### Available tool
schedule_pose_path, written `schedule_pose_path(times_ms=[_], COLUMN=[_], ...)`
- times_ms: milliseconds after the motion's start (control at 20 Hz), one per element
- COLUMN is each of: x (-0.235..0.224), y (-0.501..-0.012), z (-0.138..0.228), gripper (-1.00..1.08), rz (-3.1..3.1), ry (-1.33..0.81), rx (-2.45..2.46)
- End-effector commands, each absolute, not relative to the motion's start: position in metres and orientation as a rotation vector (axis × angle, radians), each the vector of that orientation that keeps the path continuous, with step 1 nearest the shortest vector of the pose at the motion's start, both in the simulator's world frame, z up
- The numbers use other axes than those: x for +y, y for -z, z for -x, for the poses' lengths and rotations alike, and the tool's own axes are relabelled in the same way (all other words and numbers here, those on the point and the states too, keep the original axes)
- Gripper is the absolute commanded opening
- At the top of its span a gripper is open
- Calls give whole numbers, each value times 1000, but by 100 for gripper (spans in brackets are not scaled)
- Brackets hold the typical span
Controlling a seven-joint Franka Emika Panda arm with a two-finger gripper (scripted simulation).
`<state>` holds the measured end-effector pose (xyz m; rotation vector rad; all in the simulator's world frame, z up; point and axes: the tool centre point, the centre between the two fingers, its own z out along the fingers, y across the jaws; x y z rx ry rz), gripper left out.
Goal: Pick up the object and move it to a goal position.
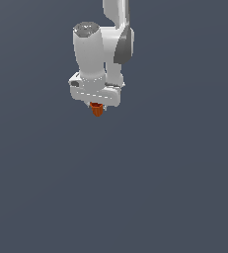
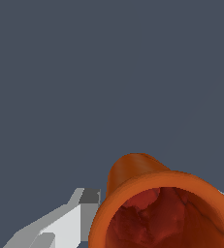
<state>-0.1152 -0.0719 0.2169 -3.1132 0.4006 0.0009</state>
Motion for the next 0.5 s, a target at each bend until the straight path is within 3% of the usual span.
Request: schedule_pose_path(times_ms=[0, 450], x=[-82, -100], y=[-228, -248], z=[124, 136], gripper=[-100, -100], rz=[3114, 3115], ry=[-1, 0], rx=[399, 399])
